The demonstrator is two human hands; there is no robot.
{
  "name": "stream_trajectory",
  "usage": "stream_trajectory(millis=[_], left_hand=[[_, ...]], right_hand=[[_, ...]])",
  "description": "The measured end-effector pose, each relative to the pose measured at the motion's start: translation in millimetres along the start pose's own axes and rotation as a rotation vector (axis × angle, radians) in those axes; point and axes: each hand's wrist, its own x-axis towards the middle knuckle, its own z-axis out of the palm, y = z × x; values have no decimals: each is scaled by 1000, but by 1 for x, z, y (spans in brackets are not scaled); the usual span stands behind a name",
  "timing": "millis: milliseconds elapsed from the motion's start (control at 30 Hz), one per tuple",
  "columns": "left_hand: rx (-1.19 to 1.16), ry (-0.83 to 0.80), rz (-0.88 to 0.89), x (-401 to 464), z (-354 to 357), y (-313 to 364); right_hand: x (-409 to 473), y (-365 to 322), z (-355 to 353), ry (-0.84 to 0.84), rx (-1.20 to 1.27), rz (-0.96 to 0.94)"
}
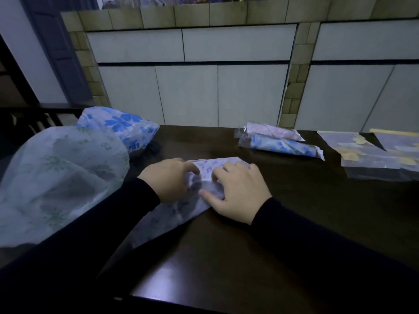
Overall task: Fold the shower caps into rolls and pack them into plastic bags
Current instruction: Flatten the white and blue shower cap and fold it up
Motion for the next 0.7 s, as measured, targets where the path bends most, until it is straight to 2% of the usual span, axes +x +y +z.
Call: stream_trajectory(millis=[167,267,367,467,567,700], left_hand=[[-56,126,-62,4,7,-4],[-80,198,-103,8,11,-9],[-86,279,14,10,13,-13],[-177,129,202,10,17,-15],[-187,-73,151,8,25,-19],[-162,-95,104,11,35,-14]], right_hand=[[6,12,1,-147,54,-8],[4,18,-1,-127,214,-105],[-4,10,-5,-176,319,-243],[-2,14,-7,-271,308,-220],[4,33,-9,-324,312,-151],[1,42,-6,-214,349,-175]])
